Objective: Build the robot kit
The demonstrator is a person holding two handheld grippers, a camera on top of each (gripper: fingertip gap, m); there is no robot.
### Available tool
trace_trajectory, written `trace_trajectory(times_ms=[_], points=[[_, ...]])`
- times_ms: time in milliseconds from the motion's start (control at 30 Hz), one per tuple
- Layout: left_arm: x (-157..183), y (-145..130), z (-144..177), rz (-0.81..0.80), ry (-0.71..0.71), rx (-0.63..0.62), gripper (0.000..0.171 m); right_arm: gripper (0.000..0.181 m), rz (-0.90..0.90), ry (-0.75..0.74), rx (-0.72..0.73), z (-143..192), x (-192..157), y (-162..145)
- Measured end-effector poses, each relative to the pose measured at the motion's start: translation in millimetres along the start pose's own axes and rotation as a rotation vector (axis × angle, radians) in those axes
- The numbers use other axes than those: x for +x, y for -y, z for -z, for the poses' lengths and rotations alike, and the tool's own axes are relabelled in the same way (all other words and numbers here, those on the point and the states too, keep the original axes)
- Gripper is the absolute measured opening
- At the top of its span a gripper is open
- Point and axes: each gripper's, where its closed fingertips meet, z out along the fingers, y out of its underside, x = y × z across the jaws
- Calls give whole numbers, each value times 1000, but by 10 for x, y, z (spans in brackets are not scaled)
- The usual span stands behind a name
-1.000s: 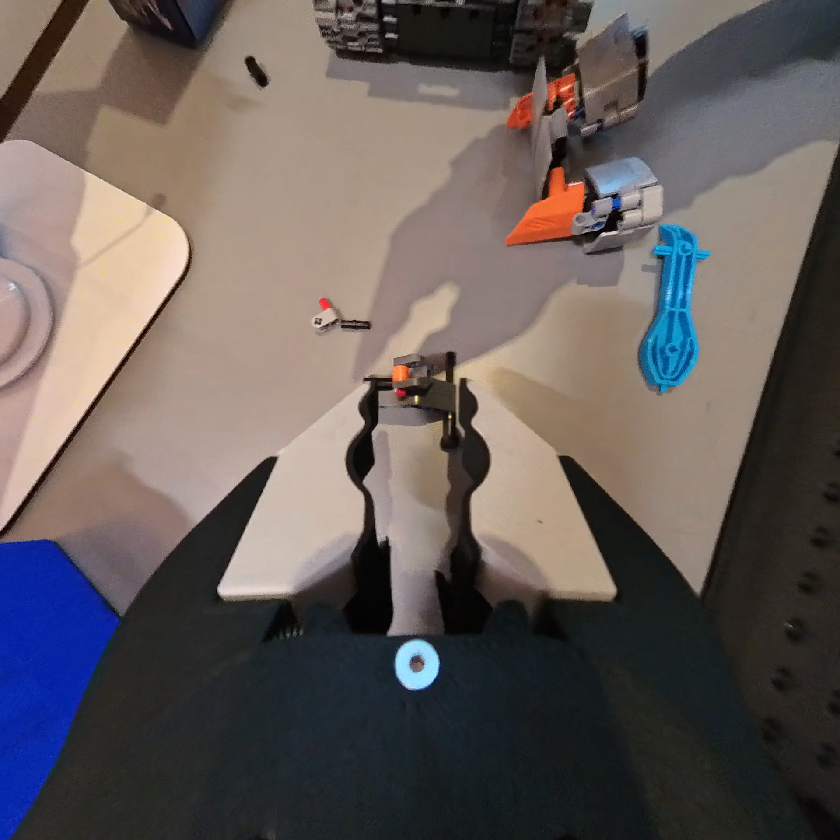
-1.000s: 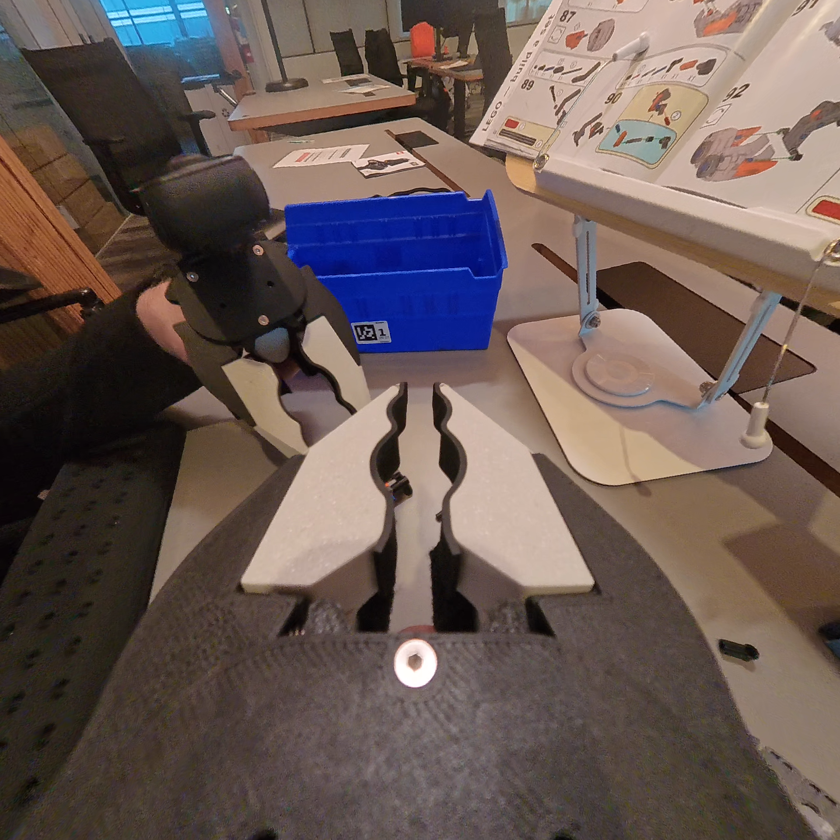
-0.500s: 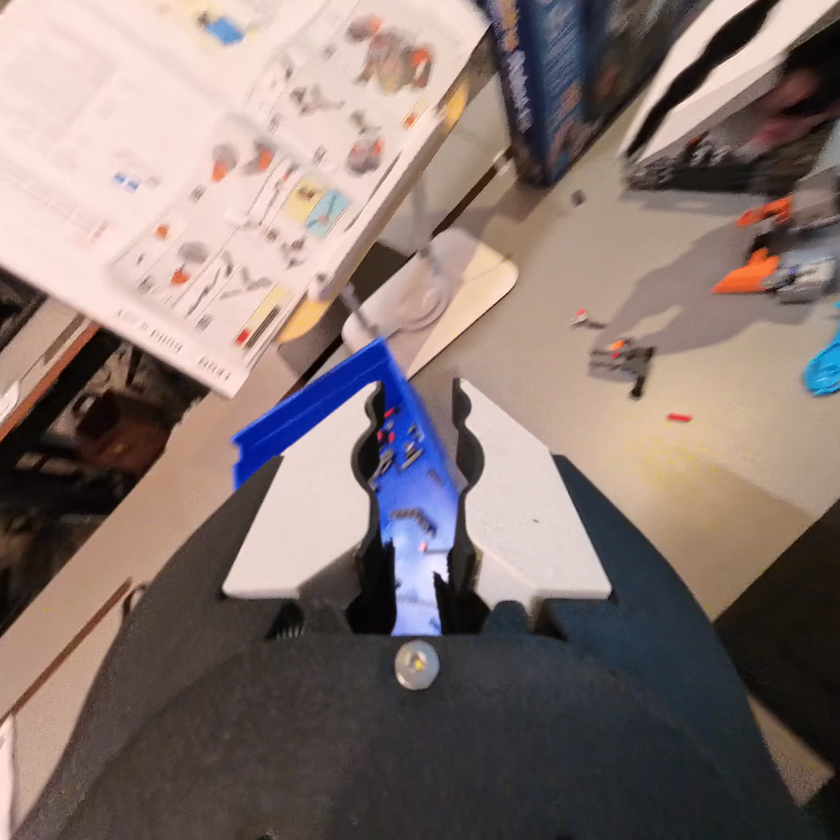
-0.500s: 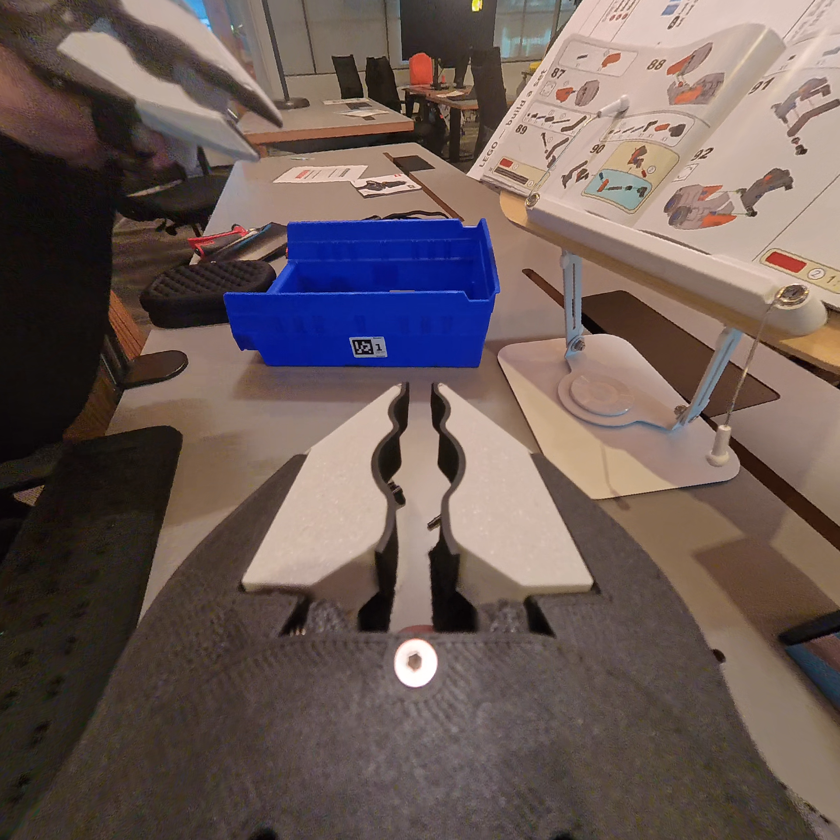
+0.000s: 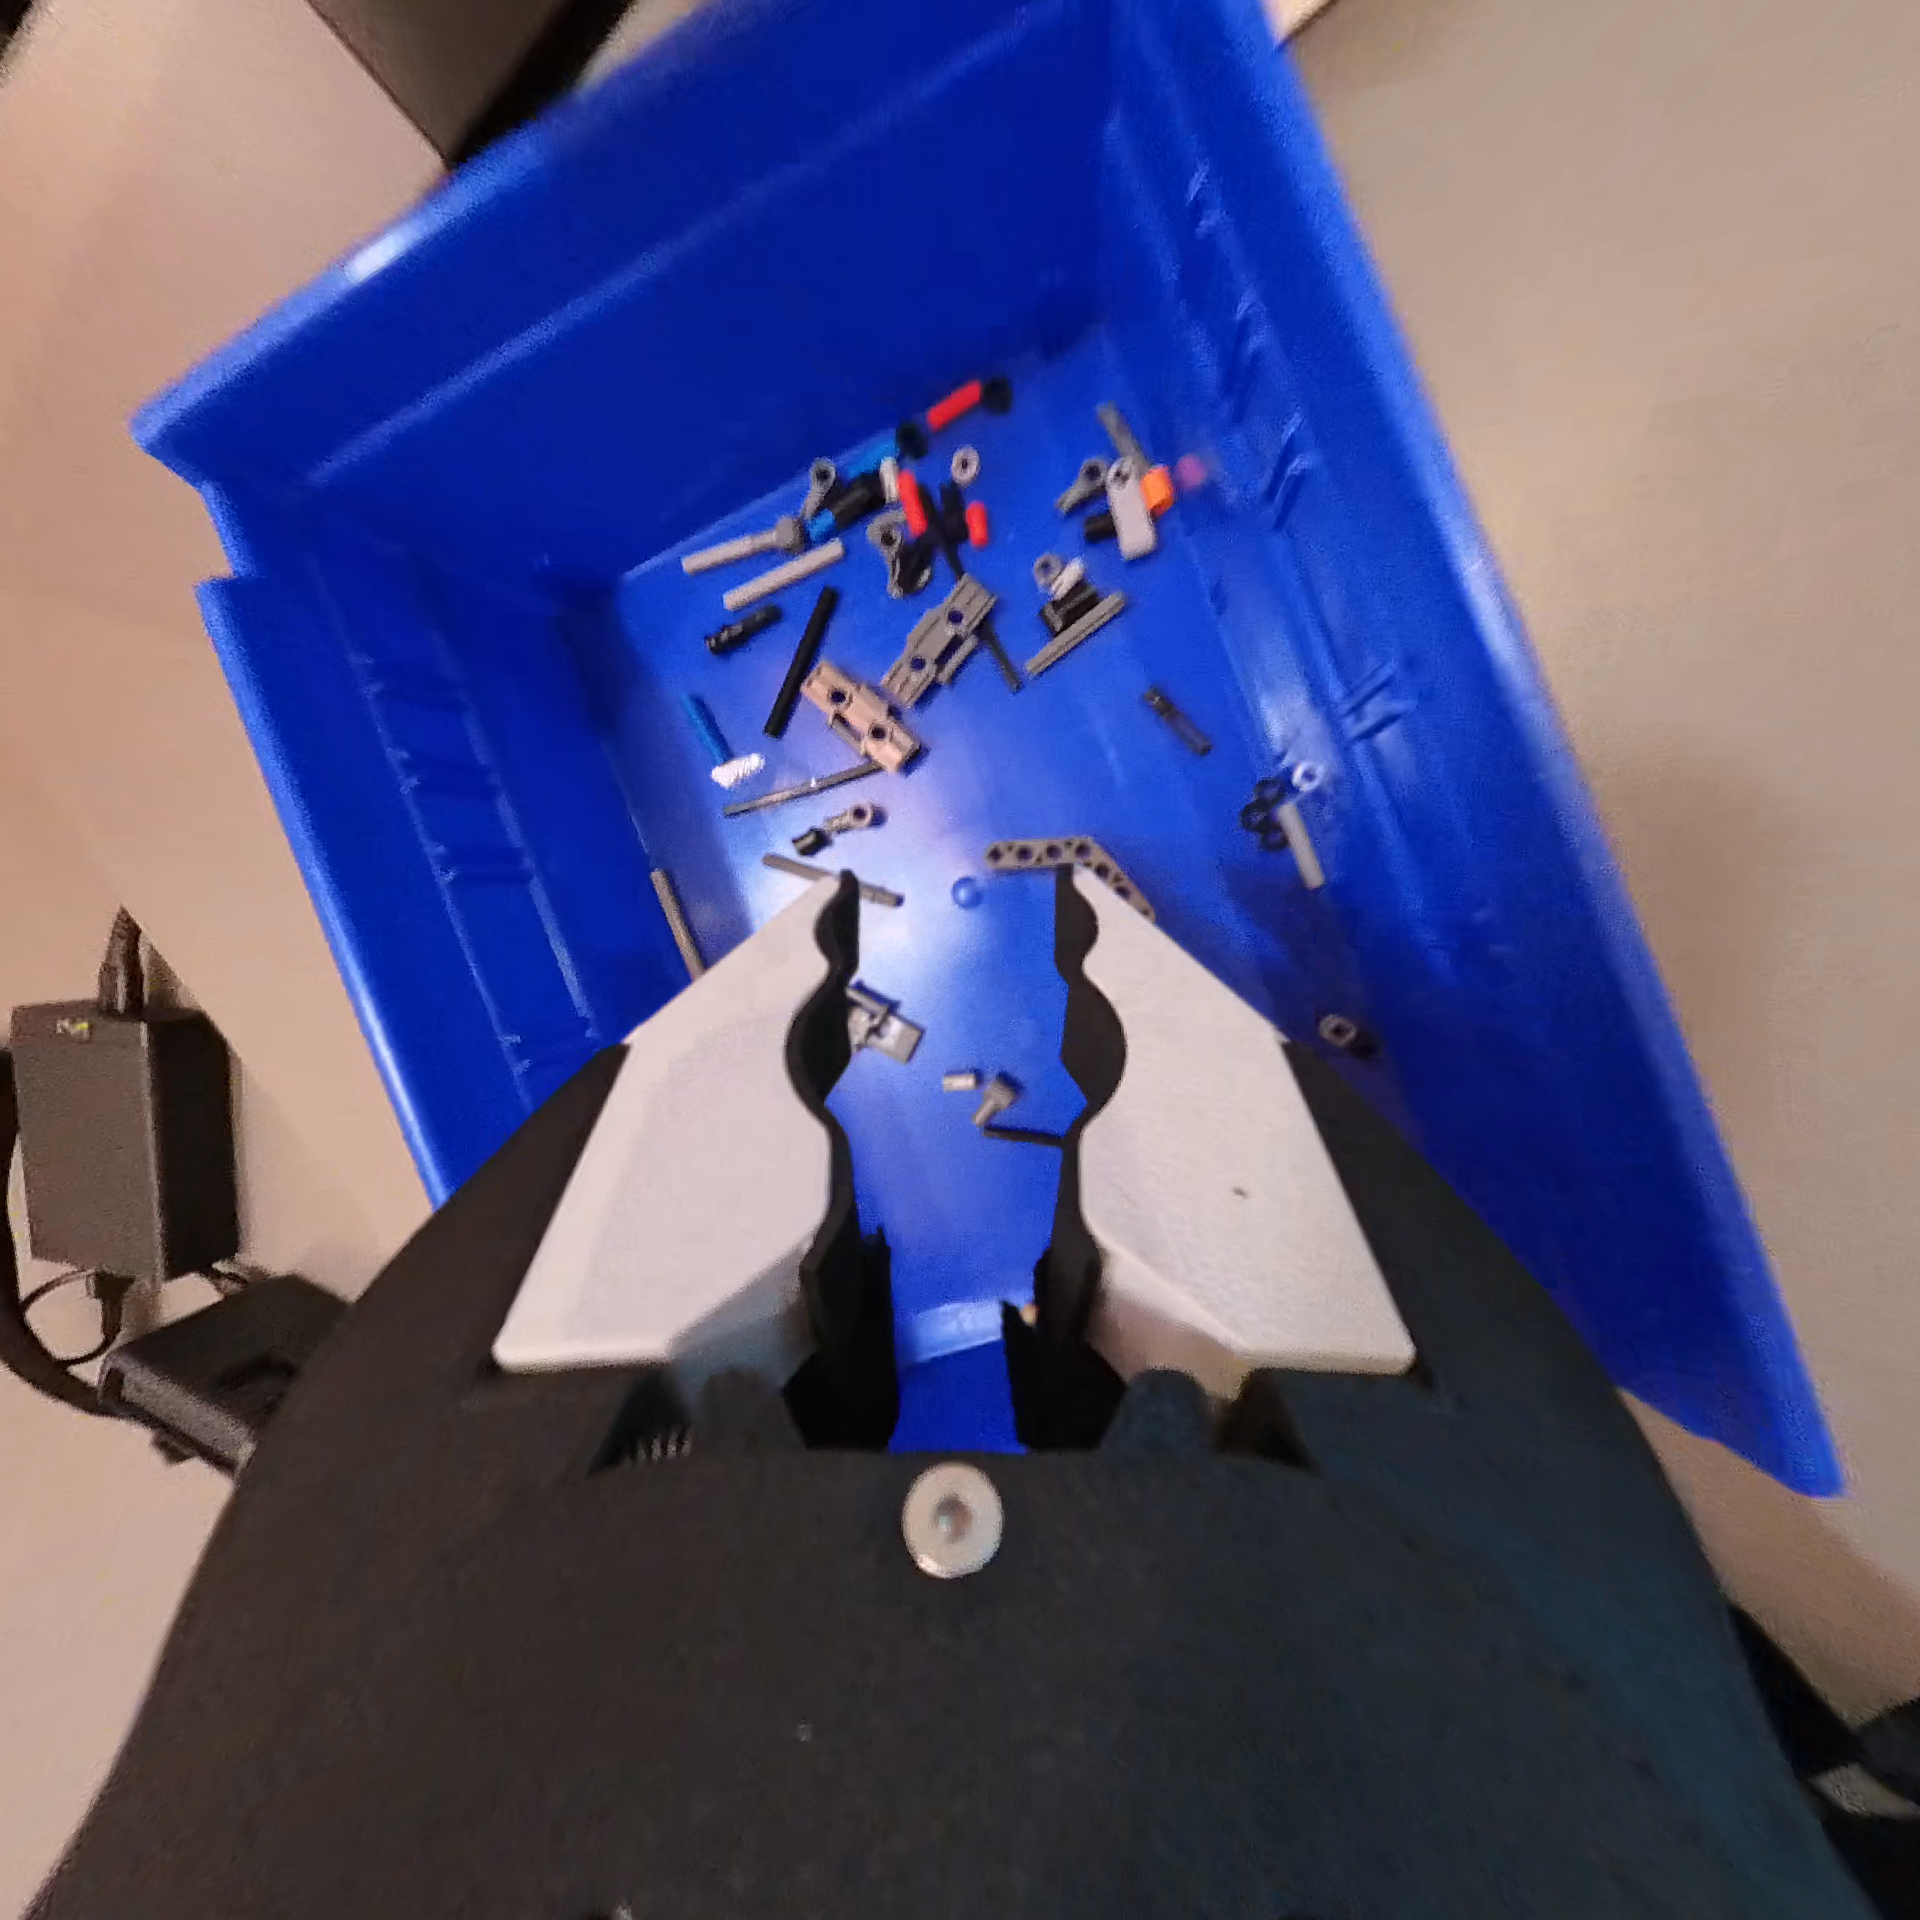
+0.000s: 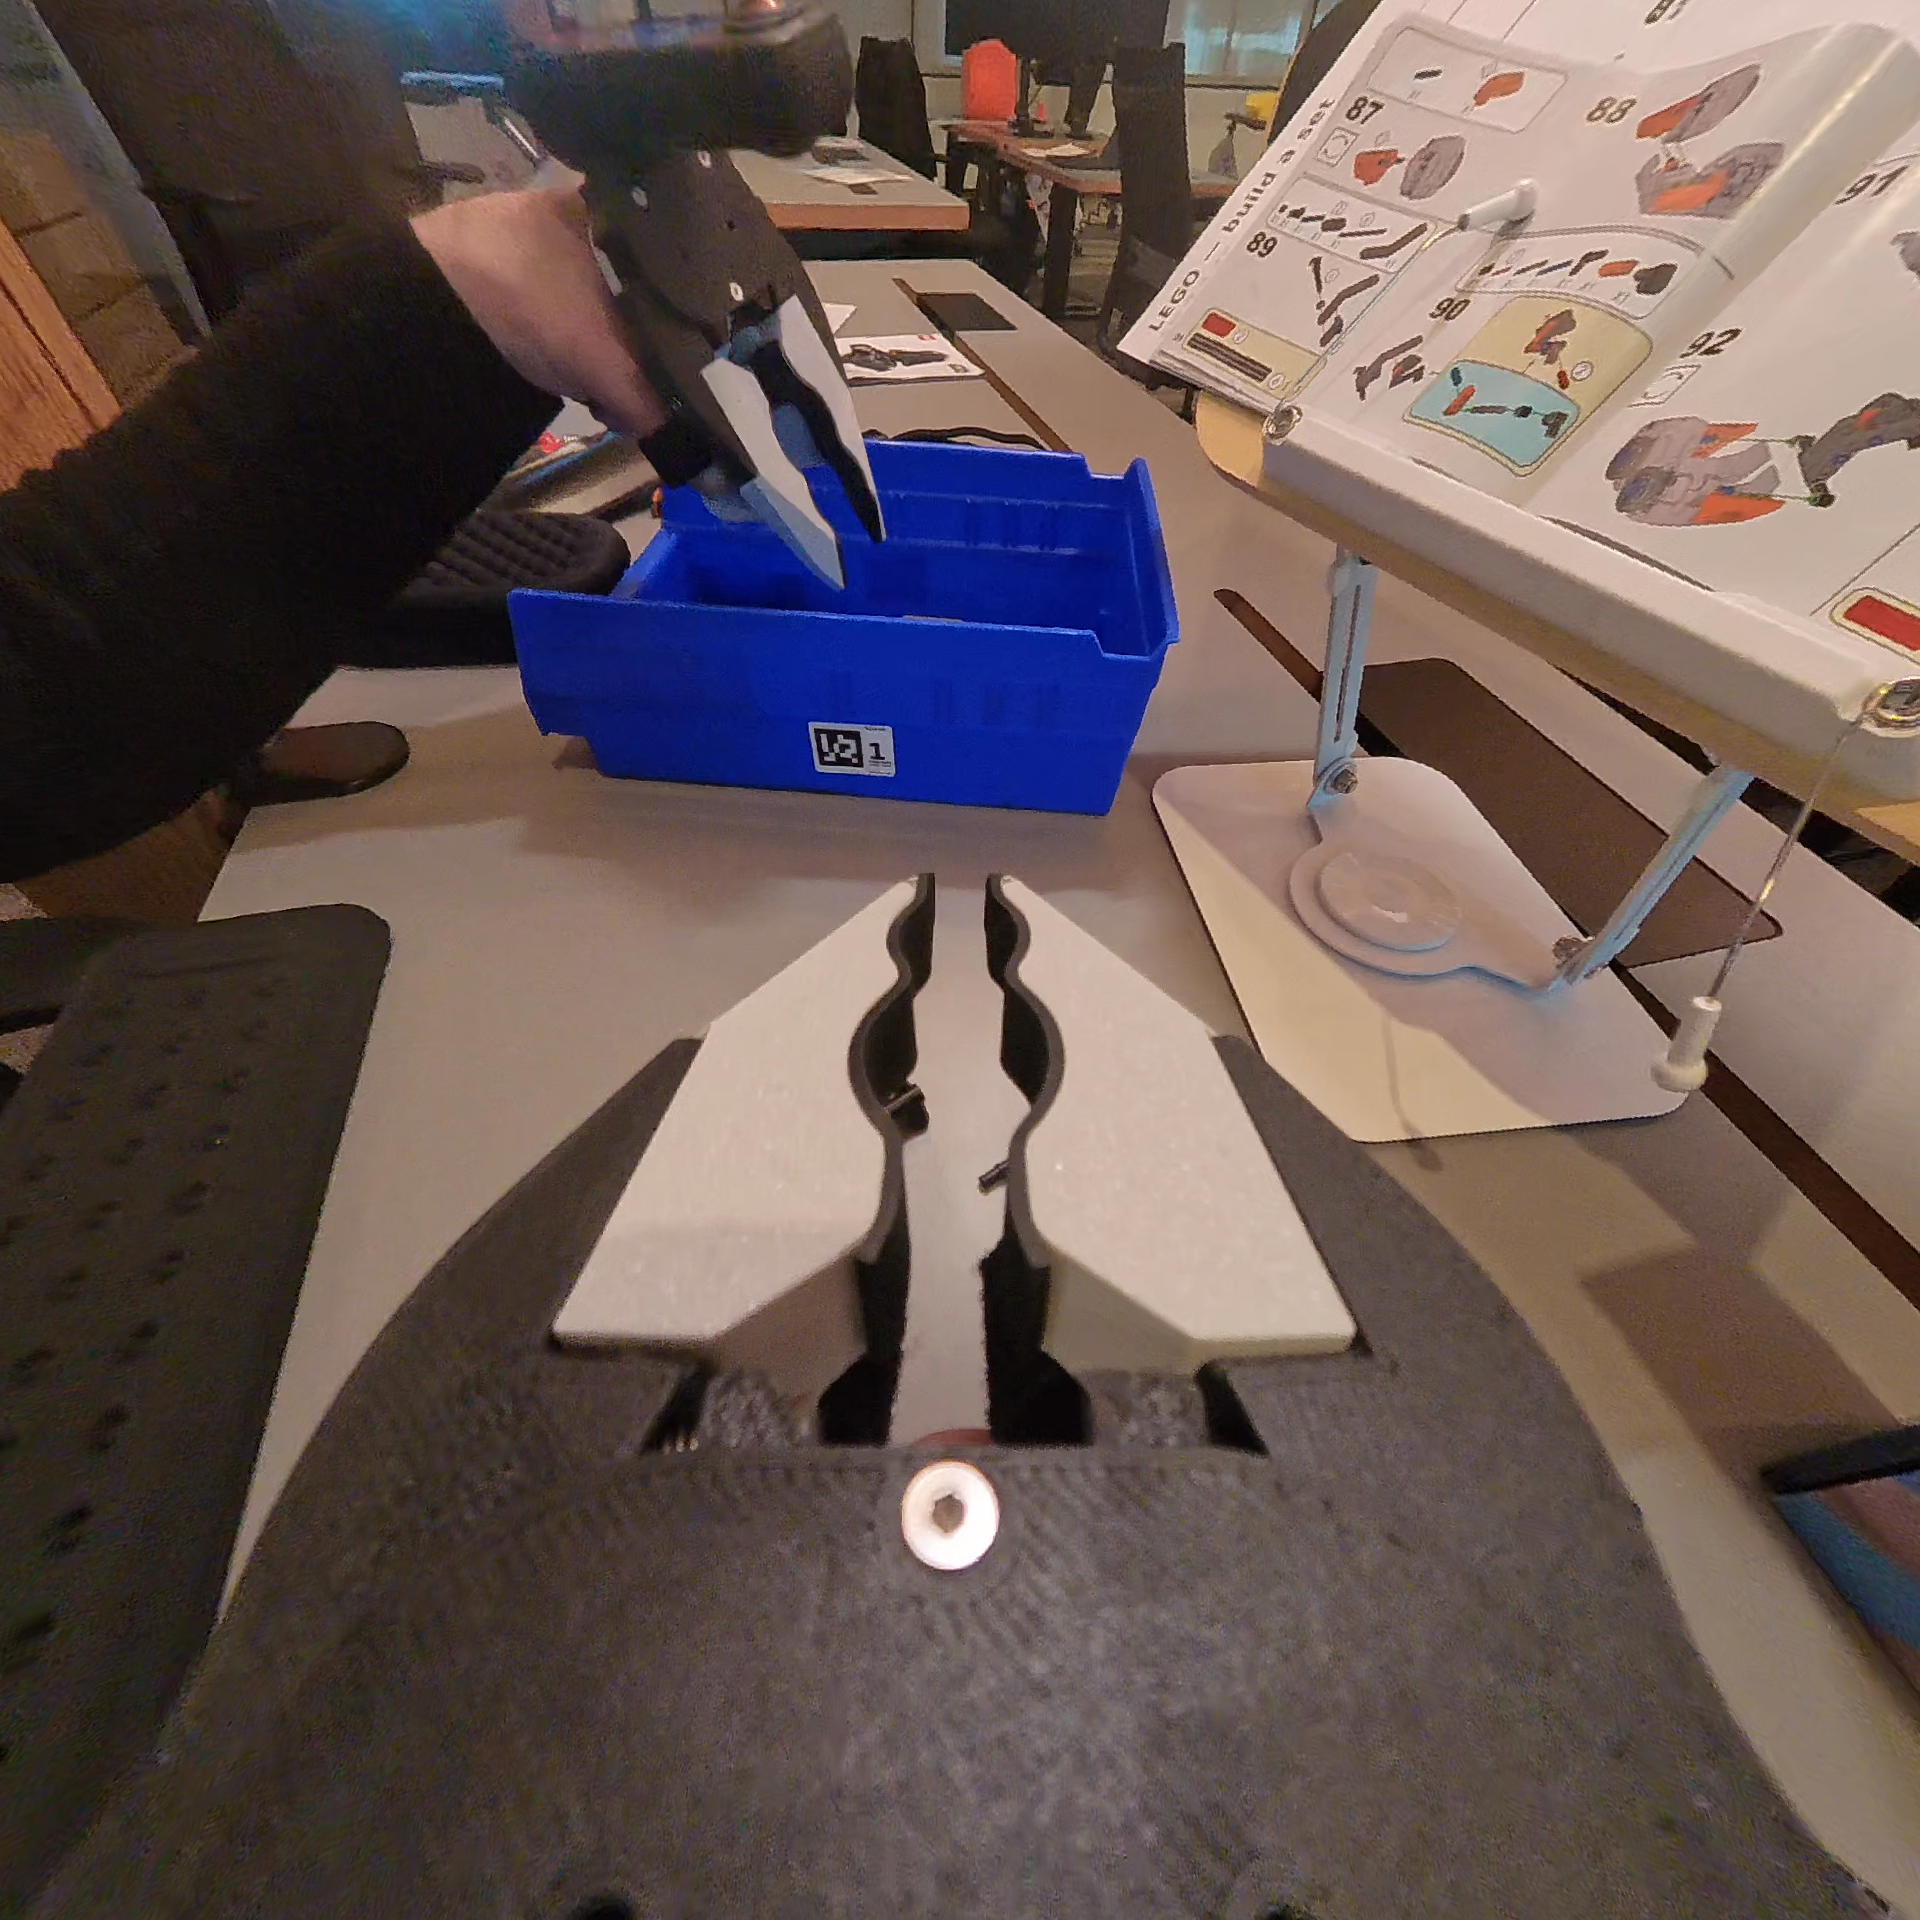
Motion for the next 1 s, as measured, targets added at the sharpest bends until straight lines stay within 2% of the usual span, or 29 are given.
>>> trace_trajectory(times_ms=[100,233,300,367,467,567,700,800,900,1000], points=[[38,-91,-60,6,-37,-17,38,8,26,-14,-20,-10,15,-34],[367,-390,-61,20,-127,-70,45,8,49,-47,-35,7,85,-54],[563,-436,-18,-4,-149,-34,45,8,47,-54,-38,11,108,-64],[475,-445,-52,-24,-81,-25,42,8,48,-56,-45,0,125,-95],[316,-327,-222,-24,-68,-14,42,8,35,-48,-52,-26,119,-142],[349,-262,-378,49,-149,-21,41,8,49,-43,-59,-43,79,-148],[410,-327,-517,114,-182,-62,41,8,68,-37,-55,-44,40,-130],[388,-381,-621,148,-162,-99,30,8,57,-30,-52,-48,40,-142],[391,-315,-680,162,-161,-72,13,7,56,-29,-44,-30,38,-118],[346,-304,-688,134,-127,-63,7,7,71,-37,-35,0,38,-71]])
